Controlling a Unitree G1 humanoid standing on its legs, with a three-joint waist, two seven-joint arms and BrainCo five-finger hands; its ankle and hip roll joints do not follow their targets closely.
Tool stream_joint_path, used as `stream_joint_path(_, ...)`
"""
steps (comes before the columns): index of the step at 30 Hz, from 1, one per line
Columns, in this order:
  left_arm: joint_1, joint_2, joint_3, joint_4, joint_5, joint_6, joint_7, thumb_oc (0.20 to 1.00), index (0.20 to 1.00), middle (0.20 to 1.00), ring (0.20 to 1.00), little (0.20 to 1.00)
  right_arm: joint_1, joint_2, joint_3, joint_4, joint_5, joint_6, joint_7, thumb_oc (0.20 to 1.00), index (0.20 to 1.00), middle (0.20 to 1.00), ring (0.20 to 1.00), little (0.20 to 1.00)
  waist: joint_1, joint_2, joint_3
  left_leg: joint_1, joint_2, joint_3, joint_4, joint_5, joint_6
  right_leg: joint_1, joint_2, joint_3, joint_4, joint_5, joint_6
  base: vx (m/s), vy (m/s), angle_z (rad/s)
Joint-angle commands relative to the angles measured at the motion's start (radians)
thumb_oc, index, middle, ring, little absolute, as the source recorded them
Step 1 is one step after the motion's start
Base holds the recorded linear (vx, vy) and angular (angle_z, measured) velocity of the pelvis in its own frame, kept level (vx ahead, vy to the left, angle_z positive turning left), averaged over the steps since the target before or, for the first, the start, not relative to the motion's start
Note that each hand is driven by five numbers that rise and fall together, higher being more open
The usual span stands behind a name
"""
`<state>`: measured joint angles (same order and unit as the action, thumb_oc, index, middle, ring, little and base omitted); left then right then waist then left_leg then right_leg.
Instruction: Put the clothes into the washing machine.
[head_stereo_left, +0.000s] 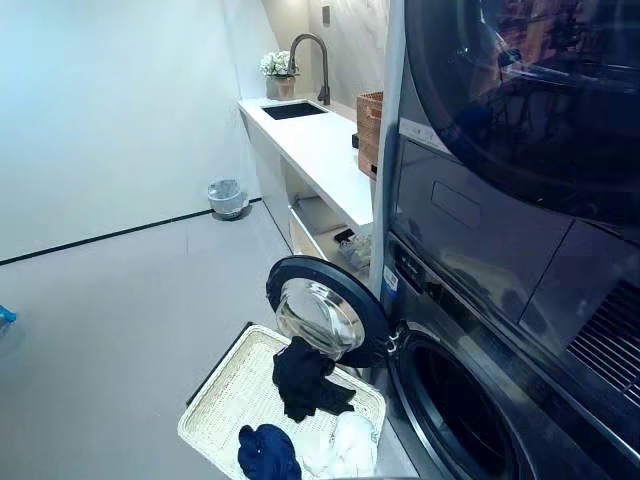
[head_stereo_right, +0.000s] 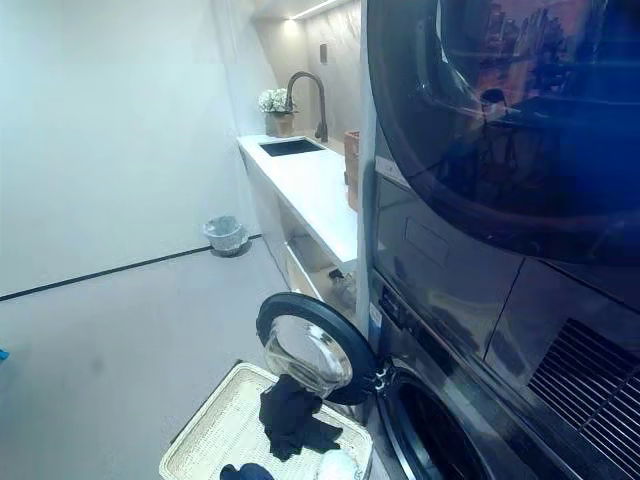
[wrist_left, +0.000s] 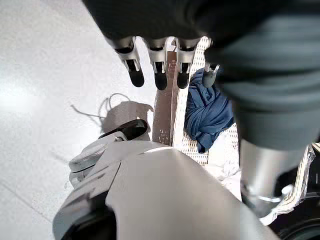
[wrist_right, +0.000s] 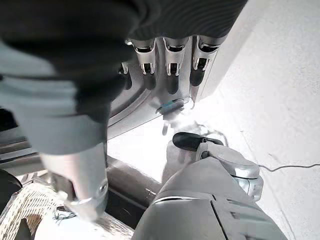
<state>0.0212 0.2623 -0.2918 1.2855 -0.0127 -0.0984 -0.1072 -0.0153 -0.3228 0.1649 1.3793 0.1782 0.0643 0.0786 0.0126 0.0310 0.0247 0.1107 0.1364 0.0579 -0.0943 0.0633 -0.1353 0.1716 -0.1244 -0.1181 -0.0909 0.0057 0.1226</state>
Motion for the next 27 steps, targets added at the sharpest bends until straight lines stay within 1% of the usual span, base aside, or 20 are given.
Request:
stream_joint_path(1, -0.092, 0.023, 0.020, 0.062, 0.013, 0.000, 0.007, 1.000, 1.000, 1.000, 1.000, 1.000, -0.102, 0.026, -0.001, 0.065, 0.006, -0.001, 0.006, 1.000, 1.000, 1.000, 1.000, 1.000, 0.006, -0.033, 0.049, 0.043, -0.017, 0.036, 0.007, -0.062, 0.040, -0.036, -0.046, 0.005, 0.013, 0.040, 0.022, -0.25, -0.072, -0.86)
stream_joint_path(5, -0.093, 0.025, 0.026, 0.052, -0.015, -0.005, -0.009, 1.000, 1.000, 1.000, 1.000, 1.000, -0.104, 0.022, -0.002, 0.067, 0.006, 0.001, 0.009, 1.000, 1.000, 1.000, 1.000, 1.000, 0.009, -0.032, 0.053, 0.045, -0.015, 0.037, 0.007, -0.063, 0.041, -0.034, -0.047, 0.003, 0.013, 0.039, 0.022, 0.00, 0.000, 0.00)
stream_joint_path(12, -0.084, 0.024, 0.027, 0.054, -0.004, -0.015, -0.006, 1.000, 1.000, 1.000, 1.000, 1.000, -0.098, 0.021, -0.012, 0.071, 0.002, -0.008, 0.007, 1.000, 1.000, 1.000, 1.000, 1.000, 0.009, -0.032, 0.051, 0.043, -0.016, 0.037, 0.007, -0.061, 0.041, -0.035, -0.047, 0.002, 0.014, 0.039, 0.022, 0.00, 0.000, 0.00)
stream_joint_path(24, -0.080, 0.017, 0.026, 0.058, -0.007, -0.023, 0.002, 1.000, 1.000, 1.000, 1.000, 1.000, -0.095, 0.029, -0.005, 0.066, 0.006, -0.006, 0.002, 1.000, 1.000, 1.000, 1.000, 1.000, 0.008, -0.032, 0.053, 0.045, -0.017, 0.033, 0.007, -0.061, 0.041, -0.034, -0.047, 0.004, 0.017, 0.038, 0.020, 0.00, 0.000, 0.00)
stream_joint_path(26, -0.078, 0.017, 0.028, 0.054, -0.014, -0.031, 0.005, 1.000, 1.000, 1.000, 1.000, 1.000, -0.093, 0.027, -0.006, 0.062, 0.006, -0.005, 0.003, 1.000, 1.000, 1.000, 1.000, 1.000, 0.008, -0.031, 0.056, 0.046, -0.017, 0.033, 0.007, -0.061, 0.040, -0.034, -0.048, 0.003, 0.017, 0.038, 0.020, 0.00, 0.000, 0.00)
stream_joint_path(27, -0.080, 0.020, 0.034, 0.048, -0.039, -0.043, 0.006, 1.000, 1.000, 1.000, 1.000, 1.000, -0.095, 0.022, -0.007, 0.057, 0.007, -0.002, 0.005, 1.000, 1.000, 1.000, 1.000, 1.000, 0.008, -0.030, 0.062, 0.045, -0.015, 0.034, 0.007, -0.059, 0.039, -0.035, -0.048, 0.003, 0.019, 0.038, 0.021, 0.00, 0.000, 0.00)
